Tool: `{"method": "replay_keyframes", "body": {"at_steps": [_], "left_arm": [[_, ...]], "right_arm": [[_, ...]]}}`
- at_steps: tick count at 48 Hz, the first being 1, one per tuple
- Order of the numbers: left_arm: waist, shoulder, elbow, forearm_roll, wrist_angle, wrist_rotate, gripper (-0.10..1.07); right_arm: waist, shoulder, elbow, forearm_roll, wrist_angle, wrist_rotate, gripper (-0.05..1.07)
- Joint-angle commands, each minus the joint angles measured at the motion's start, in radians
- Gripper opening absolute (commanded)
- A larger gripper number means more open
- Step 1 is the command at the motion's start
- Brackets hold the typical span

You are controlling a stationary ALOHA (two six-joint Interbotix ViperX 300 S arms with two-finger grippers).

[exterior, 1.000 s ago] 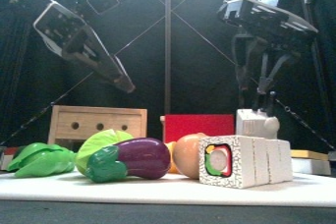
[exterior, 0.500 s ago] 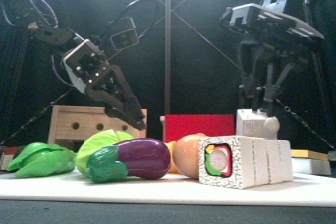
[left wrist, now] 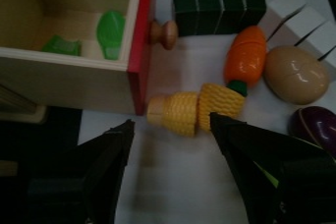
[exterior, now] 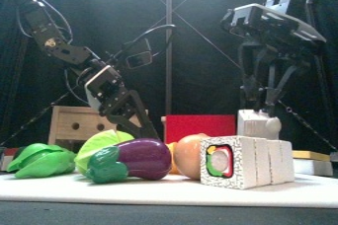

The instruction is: Grab corn bottom

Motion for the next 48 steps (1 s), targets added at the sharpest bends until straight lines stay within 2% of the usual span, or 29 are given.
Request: {"method": "replay_keyframes", "body": {"at_steps": [1,21,48], "left_arm": [[0.003,0.005,-0.029,0.014,-0.009,0.002,0.96],[0.006,0.06,-0.054,0.032,-0.006,0.002,0.96],[0.005,0.069,-0.074,0.032,-0.005,0.0,0.96]], "right_arm": [[-0.003,-0.011,-0.008,0.003,-0.003,0.0,0.82],[-0.002,-0.006,-0.005,0.006,-0.018,0.0,0.82],[-0.002,0.0,-0.005,0.006,-0.029,0.0,0.82]]}}
